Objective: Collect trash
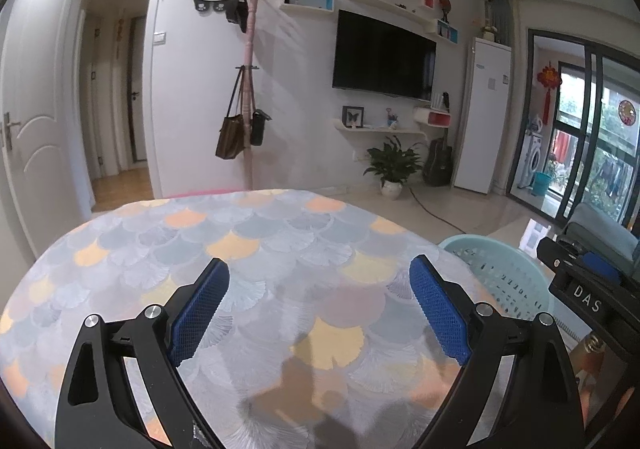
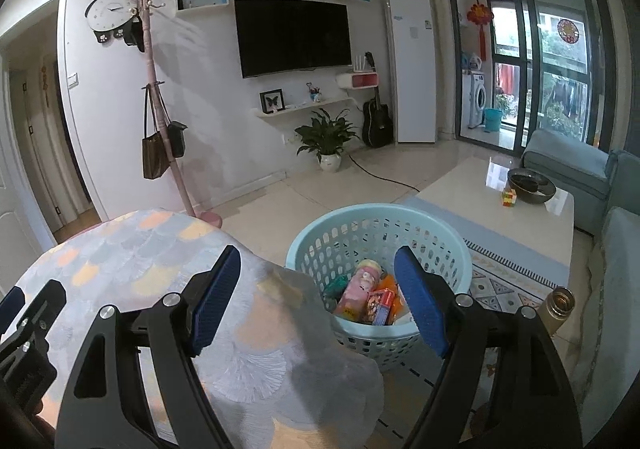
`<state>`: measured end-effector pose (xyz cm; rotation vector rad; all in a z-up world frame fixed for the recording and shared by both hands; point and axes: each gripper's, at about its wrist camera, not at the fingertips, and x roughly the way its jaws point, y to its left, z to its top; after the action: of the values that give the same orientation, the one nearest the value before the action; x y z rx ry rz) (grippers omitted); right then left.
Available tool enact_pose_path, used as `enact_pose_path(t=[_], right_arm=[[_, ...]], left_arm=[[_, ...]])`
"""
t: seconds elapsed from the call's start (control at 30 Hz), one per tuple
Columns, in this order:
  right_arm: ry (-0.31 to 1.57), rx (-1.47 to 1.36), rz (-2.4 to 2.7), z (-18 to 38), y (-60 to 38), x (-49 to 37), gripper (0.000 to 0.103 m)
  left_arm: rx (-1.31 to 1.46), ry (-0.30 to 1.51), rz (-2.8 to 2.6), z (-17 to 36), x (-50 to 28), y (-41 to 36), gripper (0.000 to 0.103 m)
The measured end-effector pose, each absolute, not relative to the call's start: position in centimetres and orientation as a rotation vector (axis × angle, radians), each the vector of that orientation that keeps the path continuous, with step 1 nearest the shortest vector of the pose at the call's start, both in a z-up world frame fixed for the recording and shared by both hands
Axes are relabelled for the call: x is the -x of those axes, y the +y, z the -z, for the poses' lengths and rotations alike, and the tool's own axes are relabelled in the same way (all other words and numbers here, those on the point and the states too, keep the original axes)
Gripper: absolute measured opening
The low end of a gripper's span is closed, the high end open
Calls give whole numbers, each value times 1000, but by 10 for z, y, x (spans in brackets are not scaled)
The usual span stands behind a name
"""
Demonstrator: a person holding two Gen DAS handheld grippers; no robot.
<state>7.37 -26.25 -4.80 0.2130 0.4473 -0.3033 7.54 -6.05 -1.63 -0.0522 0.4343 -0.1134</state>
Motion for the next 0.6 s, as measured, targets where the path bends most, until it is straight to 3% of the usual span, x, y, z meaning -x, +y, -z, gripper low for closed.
enact_pose_path(t=[0.6], right_arm=[[434,-192,317,44,-263,-69,75]], left_arm=[[43,446,138,15,-76,-61,89]])
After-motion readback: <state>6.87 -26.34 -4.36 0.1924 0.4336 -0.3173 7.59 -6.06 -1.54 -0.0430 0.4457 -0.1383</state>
